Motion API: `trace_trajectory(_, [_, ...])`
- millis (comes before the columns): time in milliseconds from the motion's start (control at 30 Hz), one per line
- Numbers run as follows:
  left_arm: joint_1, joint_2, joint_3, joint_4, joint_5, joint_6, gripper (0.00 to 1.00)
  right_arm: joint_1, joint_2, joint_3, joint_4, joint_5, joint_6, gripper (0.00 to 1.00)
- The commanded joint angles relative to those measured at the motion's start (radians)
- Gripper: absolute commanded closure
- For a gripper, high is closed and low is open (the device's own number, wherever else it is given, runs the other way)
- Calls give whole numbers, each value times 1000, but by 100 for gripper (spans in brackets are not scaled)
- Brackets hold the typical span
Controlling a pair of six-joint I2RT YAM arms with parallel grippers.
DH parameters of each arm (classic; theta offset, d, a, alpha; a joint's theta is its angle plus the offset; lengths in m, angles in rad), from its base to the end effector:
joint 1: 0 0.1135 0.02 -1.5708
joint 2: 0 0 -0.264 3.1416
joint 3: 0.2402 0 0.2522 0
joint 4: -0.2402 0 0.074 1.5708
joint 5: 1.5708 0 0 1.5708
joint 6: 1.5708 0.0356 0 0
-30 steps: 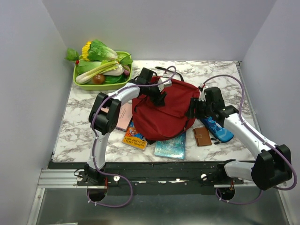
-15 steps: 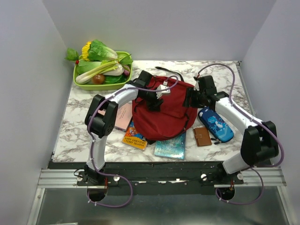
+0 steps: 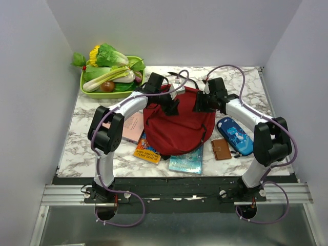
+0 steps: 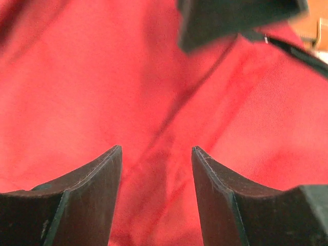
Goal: Pack the student bag
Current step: Unzip the student bag at the center of the board.
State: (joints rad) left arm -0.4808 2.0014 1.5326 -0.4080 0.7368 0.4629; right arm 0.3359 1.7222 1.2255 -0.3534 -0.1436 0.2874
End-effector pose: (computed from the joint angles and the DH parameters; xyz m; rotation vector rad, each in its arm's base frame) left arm 0.3791 -0.2247 0.2191 1.3386 1.9130 -0.9001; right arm 0.3532 0.1287 0.2284 -0.1263 2.4579 0.4527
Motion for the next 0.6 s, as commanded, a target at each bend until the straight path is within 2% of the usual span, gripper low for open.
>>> trace_trajectory(0, [10, -24, 34, 241, -22, -233, 35, 40, 11, -18, 65, -129, -17, 48])
trace_trajectory(200, [7, 6, 3, 360, -149, -257, 35, 58, 16, -56, 90, -214, -10, 48])
trace_trajectory(267, [7, 7, -11, 377, -172, -250, 35, 58, 16, -70, 100, -209, -7, 45])
trace_trajectory(433, [7, 0, -32, 350, -172, -247, 34, 58, 30, -66, 116, -200, -16, 37])
trace_trajectory(567, [7, -4, -35, 321, -165, -251, 35, 58, 45, -75, 142, -237, -21, 36])
